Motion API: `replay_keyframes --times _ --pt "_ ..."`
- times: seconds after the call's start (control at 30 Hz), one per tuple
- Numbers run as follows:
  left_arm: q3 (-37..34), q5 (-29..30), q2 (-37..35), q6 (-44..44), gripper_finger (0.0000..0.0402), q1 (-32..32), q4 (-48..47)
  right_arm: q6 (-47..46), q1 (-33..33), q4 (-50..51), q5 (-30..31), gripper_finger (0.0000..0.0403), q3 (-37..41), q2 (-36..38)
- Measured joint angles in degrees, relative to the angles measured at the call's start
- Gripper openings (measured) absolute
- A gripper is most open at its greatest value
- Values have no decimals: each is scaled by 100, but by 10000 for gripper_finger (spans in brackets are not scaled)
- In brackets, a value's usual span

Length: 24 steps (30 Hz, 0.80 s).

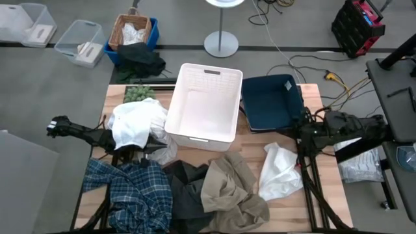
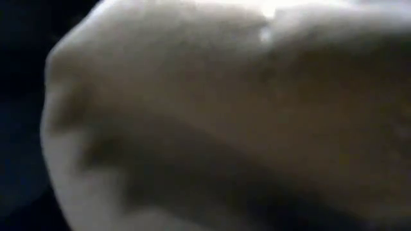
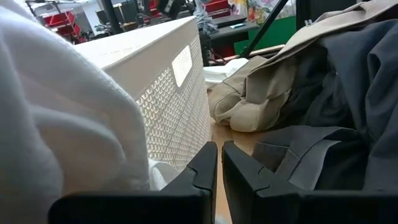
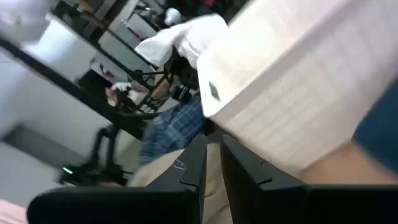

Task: Sort clothes
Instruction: Put the brown pants into the white bin

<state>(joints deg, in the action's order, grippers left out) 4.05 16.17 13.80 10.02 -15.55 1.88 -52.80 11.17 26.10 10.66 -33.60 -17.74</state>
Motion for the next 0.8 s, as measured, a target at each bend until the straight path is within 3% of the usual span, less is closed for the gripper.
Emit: replay_keyframes --times 0.1,0.23,0.47,0.63,0.7,0.8 --pt "5 21 0 -1269 7 -2 407 -317 36 25 -382 38 -365 -481" --pt "205 132 -44 -3161 7 8 567 37 28 433 -443 38 -1152 -1168" --pt "1022 -48 -33 -4241 7 -4 363 285 17 1905 -156 38 -2553 -2145" --pt "1939 -283 196 -6539 6 1 125 627 17 2607 65 38 -3333 -2677" --pt "2494 -669 424 -6756 6 -2 141 841 17 2732 271 38 -3541 -2824" --pt "3469 -999 782 -5819 6 -4 159 1133 17 2771 676 38 -3725 -2973"
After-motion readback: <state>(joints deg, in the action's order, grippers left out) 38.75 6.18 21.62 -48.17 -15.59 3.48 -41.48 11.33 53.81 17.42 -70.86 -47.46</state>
